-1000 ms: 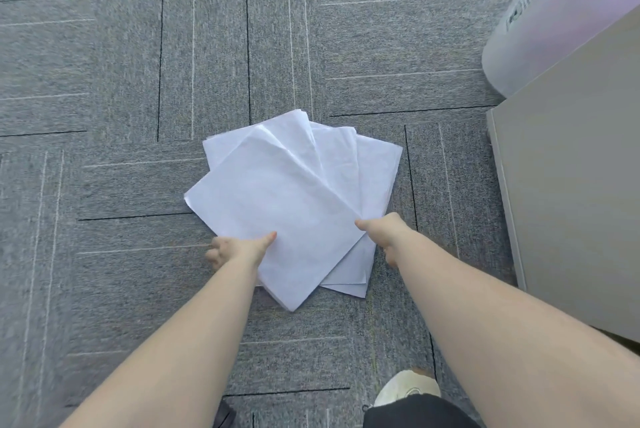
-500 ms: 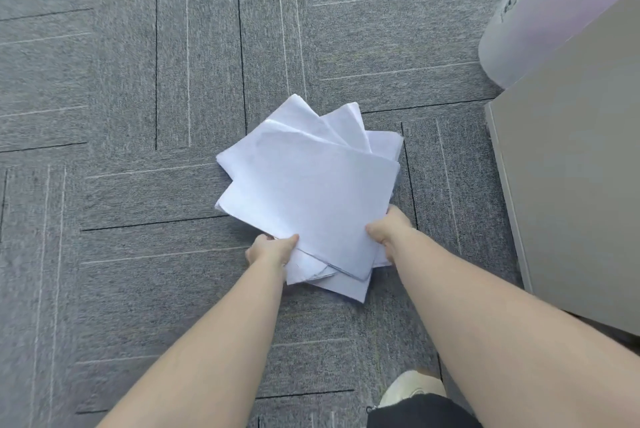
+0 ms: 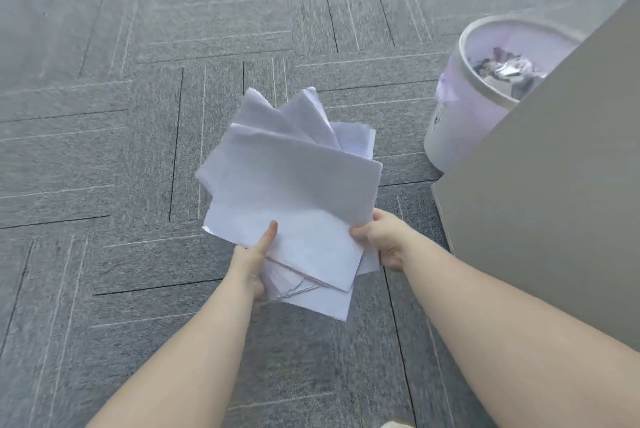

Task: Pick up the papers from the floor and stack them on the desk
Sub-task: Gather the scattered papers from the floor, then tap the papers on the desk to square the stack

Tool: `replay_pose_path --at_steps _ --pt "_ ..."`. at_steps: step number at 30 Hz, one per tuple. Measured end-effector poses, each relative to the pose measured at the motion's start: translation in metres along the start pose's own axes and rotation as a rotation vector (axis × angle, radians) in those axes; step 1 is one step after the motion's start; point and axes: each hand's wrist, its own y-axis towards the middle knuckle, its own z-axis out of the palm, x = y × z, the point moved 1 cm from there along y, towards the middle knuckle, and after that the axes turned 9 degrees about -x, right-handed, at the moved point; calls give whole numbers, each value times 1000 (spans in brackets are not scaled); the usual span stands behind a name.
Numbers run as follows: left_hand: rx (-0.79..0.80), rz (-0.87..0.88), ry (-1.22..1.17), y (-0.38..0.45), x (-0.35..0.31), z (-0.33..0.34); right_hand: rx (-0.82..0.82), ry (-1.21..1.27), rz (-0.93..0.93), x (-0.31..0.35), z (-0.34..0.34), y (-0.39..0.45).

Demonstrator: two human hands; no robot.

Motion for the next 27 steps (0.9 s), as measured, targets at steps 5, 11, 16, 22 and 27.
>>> replay_pose_path --at_steps 5,11,16,22,27 --pt "263 116 -25 -64 -92 25 24 55 -157 77 -16 -59" --pt "389 317 62 -146 -196 29 16 95 -383 165 -29 -148" --pt "530 493 59 -244 -266 30 7 219 -585 226 -41 -240" --pt "634 811 31 -384 -319 46 -30 303 -803 288 -86 -386" --pt "724 1007 -17 -495 -324 81 -231 332 -1033 304 -160 -507"
